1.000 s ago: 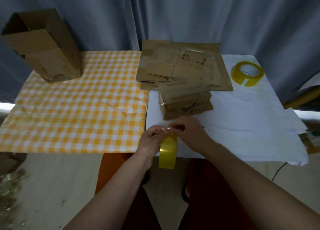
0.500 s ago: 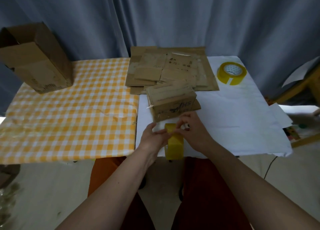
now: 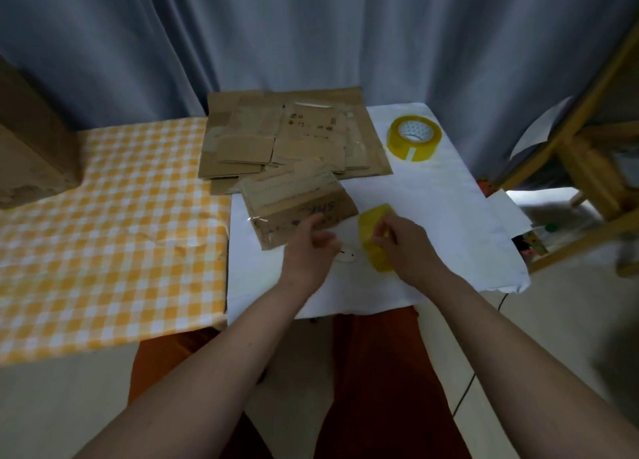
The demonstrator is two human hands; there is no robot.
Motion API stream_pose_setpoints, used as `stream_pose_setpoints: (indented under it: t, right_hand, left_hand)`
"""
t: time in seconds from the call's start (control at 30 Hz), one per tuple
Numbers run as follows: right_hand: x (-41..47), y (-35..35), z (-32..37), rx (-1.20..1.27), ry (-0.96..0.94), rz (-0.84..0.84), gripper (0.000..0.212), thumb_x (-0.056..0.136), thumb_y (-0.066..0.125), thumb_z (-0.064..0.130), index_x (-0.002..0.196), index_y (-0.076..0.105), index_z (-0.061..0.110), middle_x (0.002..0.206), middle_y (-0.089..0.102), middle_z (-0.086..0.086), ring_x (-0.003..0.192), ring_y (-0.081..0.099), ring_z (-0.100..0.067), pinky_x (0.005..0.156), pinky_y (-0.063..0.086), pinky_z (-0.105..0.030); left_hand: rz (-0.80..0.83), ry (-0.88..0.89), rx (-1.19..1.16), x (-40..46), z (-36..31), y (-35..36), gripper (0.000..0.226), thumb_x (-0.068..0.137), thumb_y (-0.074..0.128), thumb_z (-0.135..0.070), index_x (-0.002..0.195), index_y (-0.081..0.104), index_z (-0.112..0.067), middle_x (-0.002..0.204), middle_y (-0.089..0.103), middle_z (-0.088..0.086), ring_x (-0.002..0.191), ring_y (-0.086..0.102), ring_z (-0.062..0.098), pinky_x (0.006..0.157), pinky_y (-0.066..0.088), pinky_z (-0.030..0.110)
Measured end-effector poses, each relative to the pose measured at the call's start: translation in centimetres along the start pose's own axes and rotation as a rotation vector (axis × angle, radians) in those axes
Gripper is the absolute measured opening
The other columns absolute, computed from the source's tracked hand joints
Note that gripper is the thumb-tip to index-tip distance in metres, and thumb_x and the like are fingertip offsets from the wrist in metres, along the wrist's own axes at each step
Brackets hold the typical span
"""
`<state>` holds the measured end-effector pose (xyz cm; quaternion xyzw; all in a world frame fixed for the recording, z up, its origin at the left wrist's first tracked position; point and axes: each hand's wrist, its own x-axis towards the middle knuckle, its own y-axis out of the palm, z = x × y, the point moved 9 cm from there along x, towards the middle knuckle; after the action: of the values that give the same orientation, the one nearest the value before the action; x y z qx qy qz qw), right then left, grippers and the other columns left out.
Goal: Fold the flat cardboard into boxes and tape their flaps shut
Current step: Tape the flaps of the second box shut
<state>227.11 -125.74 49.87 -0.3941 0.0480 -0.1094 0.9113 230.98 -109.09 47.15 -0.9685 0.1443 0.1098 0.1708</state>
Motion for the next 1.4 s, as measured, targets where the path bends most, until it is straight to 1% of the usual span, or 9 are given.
stream_pose_setpoints:
  t: [0.2, 0.4, 0.5, 0.63, 0.73, 0.87, 1.07, 1.2, 1.4]
  right_hand:
    - [0.1, 4.2, -2.7, -0.670, -0.134, 0.289, 0.032, 0.096, 0.036, 0.001, 0.125, 0.046, 0.010, 0.126, 0.044, -0.017, 0.094, 0.043, -0.018, 0.073, 0.032, -0.030]
    - [-0.6, 7.1, -3.9, -0.841, -0.097, 0.421, 0.037, 0.094, 0.036, -0.002, 0.128, 0.048, 0.009, 0.139, 0.033, -0.015, 0.122, 0.041, -0.023, 0.093, 0.040, -0.032]
    - [-0.3, 6.5, -2.5, -0.906, -0.123, 0.313, 0.039, 0.095, 0.036, 0.002, 0.131, 0.047, 0.010, 0.146, 0.028, -0.012, 0.129, 0.035, -0.026, 0.098, 0.039, -0.035]
    - [0.3, 5.8, 2.5, -0.239, -0.150, 0.038, 0.047, 0.095, 0.052, 0.020, 0.139, 0.037, 0.014, 0.142, 0.034, -0.010, 0.124, 0.041, -0.026, 0.093, 0.045, -0.037]
    - [1.5, 8.6, 4.2, 0.383, 0.111, 0.132, 0.067, 0.094, 0.054, 0.033, 0.149, 0.017, 0.021, 0.151, 0.024, -0.005, 0.134, 0.034, -0.022, 0.108, 0.035, -0.042]
    - [1.8, 11.5, 7.7, 0.737, 0.228, 0.238, 0.067, 0.098, 0.044, 0.038, 0.151, 0.006, 0.026, 0.156, 0.019, -0.001, 0.138, 0.031, -0.020, 0.112, 0.032, -0.044]
    - [1.8, 11.9, 10.2, 0.673, 0.211, 0.282, 0.045, 0.100, 0.032, 0.044, 0.140, 0.041, 0.023, 0.139, 0.048, -0.001, 0.118, 0.050, -0.014, 0.103, 0.042, -0.034]
    - [1.1, 12.1, 10.9, 0.567, 0.123, 0.289, 0.032, 0.102, 0.032, 0.037, 0.114, 0.059, 0.025, 0.122, 0.060, -0.006, 0.098, 0.060, -0.002, 0.075, 0.045, -0.011]
    - [0.0, 14.0, 9.6, 0.302, 0.040, 0.336, 0.054, 0.093, 0.056, 0.024, 0.143, 0.035, 0.028, 0.143, 0.024, -0.007, 0.129, 0.034, -0.021, 0.108, 0.036, -0.034]
  left_hand:
    - [-0.236, 0.386, 0.628, 2.9, -3.9, -7.7, 0.049, 0.087, 0.058, 0.000, 0.134, 0.049, -0.008, 0.136, 0.050, 0.011, 0.127, 0.042, 0.026, 0.107, 0.034, 0.032]
    - [-0.020, 0.191, 0.732, 9.4, -2.3, -10.7, 0.042, 0.098, 0.046, -0.011, 0.139, 0.044, -0.009, 0.141, 0.044, 0.013, 0.130, 0.040, 0.031, 0.107, 0.031, 0.032]
    - [0.010, 0.117, 0.757, 10.8, -1.4, -11.4, 0.044, 0.101, 0.043, -0.020, 0.144, 0.039, -0.012, 0.144, 0.043, 0.015, 0.132, 0.040, 0.031, 0.108, 0.033, 0.035]
    - [-0.034, 0.151, 0.813, 10.5, -1.3, -12.2, 0.042, 0.100, 0.044, -0.023, 0.140, 0.046, -0.012, 0.136, 0.046, 0.020, 0.129, 0.038, 0.034, 0.109, 0.028, 0.031]
    - [-0.041, 0.135, 0.727, 8.5, -0.6, -12.5, 0.038, 0.100, 0.045, -0.023, 0.136, 0.053, -0.014, 0.135, 0.041, 0.017, 0.125, 0.042, 0.029, 0.106, 0.030, 0.027]
    - [-0.010, 0.111, 0.733, 5.7, 0.1, -12.8, 0.029, 0.100, 0.044, -0.023, 0.116, 0.065, -0.011, 0.117, 0.056, 0.021, 0.113, 0.050, 0.037, 0.097, 0.041, 0.039]
    - [-0.012, 0.089, 0.458, 1.7, 0.1, -14.4, 0.034, 0.100, 0.045, -0.031, 0.103, 0.068, -0.006, 0.096, 0.067, 0.019, 0.089, 0.063, 0.031, 0.078, 0.051, 0.041]
    - [0.096, -0.013, 0.187, -1.3, 3.0, -14.2, 0.020, 0.092, 0.061, -0.035, 0.095, 0.069, -0.017, 0.091, 0.069, 0.013, 0.073, 0.064, 0.012, 0.063, 0.049, 0.023]
    - [0.005, -0.138, -0.067, -1.5, 7.5, -14.6, 0.039, 0.084, 0.071, -0.012, 0.122, 0.062, -0.008, 0.076, 0.054, -0.001, 0.075, 0.062, 0.010, 0.066, 0.055, 0.019]
